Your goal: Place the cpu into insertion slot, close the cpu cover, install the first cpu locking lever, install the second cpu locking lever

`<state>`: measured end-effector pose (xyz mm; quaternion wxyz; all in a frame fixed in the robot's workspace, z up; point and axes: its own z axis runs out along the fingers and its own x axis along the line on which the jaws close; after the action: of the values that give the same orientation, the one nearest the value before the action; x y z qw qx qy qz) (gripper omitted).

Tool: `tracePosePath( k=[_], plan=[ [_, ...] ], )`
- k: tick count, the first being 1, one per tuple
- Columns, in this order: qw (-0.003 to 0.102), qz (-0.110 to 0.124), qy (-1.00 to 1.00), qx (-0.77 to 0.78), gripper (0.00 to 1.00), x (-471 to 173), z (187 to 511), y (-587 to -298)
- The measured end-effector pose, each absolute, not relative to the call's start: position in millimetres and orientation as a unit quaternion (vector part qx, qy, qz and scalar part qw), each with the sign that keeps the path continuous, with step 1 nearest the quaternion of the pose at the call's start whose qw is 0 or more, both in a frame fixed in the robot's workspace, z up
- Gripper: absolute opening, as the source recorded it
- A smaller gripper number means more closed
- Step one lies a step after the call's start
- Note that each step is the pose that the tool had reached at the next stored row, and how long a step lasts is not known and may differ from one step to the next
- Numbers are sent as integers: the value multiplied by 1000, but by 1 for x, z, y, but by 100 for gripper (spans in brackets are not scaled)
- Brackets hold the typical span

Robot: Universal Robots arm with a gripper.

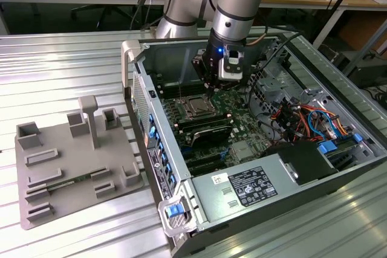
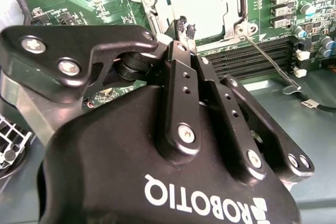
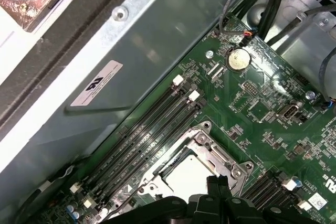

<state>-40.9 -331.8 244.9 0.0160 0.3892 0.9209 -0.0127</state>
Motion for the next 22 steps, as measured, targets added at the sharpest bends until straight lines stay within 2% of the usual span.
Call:
tracePosePath(
  k=[22],
  plan=[
    [17,-12,938,345,11,-41,245,-332]
  ],
)
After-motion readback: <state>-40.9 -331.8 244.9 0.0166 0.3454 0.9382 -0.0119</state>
